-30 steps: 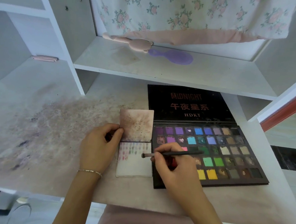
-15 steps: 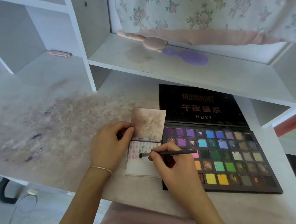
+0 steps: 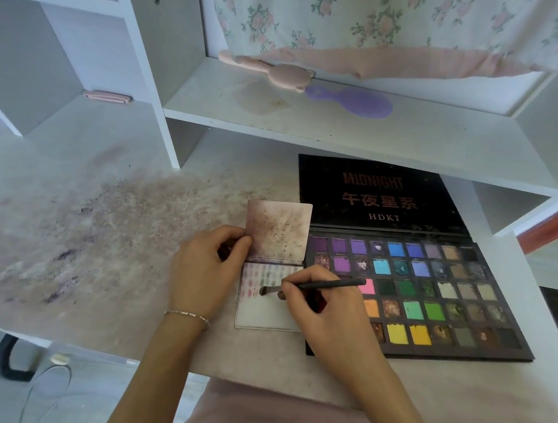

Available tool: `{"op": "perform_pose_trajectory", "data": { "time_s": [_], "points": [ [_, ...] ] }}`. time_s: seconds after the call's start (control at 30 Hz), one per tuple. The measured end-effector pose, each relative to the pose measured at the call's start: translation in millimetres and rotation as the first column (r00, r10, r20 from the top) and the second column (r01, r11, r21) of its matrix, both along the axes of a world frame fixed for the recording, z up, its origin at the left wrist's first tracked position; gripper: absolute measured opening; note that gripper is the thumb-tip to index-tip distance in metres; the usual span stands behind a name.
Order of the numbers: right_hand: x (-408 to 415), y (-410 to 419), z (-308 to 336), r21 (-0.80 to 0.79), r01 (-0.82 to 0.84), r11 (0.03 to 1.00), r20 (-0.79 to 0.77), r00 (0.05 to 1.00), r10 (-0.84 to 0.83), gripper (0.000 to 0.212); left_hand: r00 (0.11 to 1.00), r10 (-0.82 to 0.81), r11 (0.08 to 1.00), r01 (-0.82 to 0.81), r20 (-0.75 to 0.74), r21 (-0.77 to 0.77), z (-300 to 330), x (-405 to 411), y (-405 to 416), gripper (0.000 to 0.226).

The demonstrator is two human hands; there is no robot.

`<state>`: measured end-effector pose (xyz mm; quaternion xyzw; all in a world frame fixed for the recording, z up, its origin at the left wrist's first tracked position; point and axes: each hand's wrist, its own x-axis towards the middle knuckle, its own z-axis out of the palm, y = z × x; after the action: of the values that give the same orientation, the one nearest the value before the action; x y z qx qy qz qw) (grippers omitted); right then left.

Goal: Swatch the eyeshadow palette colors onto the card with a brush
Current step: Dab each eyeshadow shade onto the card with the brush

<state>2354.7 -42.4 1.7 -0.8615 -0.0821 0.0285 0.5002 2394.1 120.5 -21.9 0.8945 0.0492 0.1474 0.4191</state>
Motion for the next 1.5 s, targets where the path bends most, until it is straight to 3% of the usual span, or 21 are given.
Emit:
{"op": "perform_pose_trajectory", "data": {
  "time_s": [0.9,1.03,1.2,1.5],
  "points": [
    [1,-1,-5,-0.057,-0.016,0.998,0.046,0.999,0.019,0.01,1.0,0.007,1.0,-0.007,0.011,-0.004,0,0,-1,0.008],
    [1,-1,-6,0.079,0.082,0.994,0.126,0.988,-0.091,0.026,1.0,0.005,1.0,-0.004,0.012,-0.008,0,0,-1,0.008],
    [-3,-7,-4,0.266,0.176,0.948,0.139,0.966,-0.218,0.015,1.0,0.008,1.0,-0.008,0.004,-0.022,-1,-2,2,0.008],
    [-14,-41,-2,0.275,0.314,0.909,0.215,0.901,-0.377,0.028,1.0,0.01,1.0,-0.01,-0.004,-0.017,-1,-1,1,0.009]
  ]
}}
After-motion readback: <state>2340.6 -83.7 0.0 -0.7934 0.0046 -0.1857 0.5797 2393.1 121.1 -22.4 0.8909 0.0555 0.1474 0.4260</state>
